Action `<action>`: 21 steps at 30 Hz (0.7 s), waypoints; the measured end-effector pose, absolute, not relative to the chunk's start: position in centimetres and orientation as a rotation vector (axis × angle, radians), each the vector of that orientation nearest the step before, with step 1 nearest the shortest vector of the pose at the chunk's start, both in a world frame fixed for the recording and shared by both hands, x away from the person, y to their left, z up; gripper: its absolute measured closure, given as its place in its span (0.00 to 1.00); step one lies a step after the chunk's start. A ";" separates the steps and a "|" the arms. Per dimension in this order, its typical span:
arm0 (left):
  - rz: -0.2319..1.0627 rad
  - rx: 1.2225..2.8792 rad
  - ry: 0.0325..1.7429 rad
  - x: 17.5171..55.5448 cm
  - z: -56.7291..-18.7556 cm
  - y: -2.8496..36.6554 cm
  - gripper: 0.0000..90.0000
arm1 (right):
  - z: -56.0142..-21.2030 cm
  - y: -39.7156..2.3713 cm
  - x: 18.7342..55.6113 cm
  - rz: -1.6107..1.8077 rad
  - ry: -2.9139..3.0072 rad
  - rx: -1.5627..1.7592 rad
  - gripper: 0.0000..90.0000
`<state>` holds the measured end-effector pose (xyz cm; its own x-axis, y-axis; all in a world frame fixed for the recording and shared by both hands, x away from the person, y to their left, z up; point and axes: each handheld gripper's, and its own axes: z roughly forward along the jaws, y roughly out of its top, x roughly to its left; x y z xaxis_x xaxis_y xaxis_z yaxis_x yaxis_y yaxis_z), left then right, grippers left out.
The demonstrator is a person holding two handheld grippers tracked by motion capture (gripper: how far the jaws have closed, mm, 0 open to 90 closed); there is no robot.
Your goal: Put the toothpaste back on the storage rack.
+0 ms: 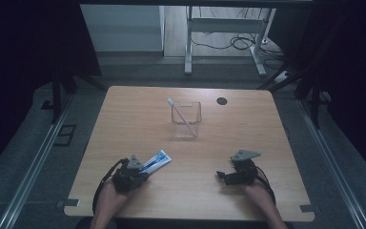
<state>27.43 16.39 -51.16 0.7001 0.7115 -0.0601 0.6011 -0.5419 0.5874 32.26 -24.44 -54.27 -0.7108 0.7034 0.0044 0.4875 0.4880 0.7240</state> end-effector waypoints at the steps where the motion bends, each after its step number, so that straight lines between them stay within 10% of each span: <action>1: 0.248 2.319 0.999 27.4 -51.1 16.4 0.94 | -54.3 -24.4 32.3 1.050 2.444 1.007 0.15; 21: 0.292 2.322 1.024 29.1 -49.8 17.3 0.60 | -54.3 -24.4 32.3 1.049 2.445 1.005 0.15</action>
<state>29.06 17.26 -49.76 0.6813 0.7313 -0.0317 0.6046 -0.5378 0.5876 32.25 -24.43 -54.28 -0.7116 0.7026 0.0029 0.4862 0.4894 0.7240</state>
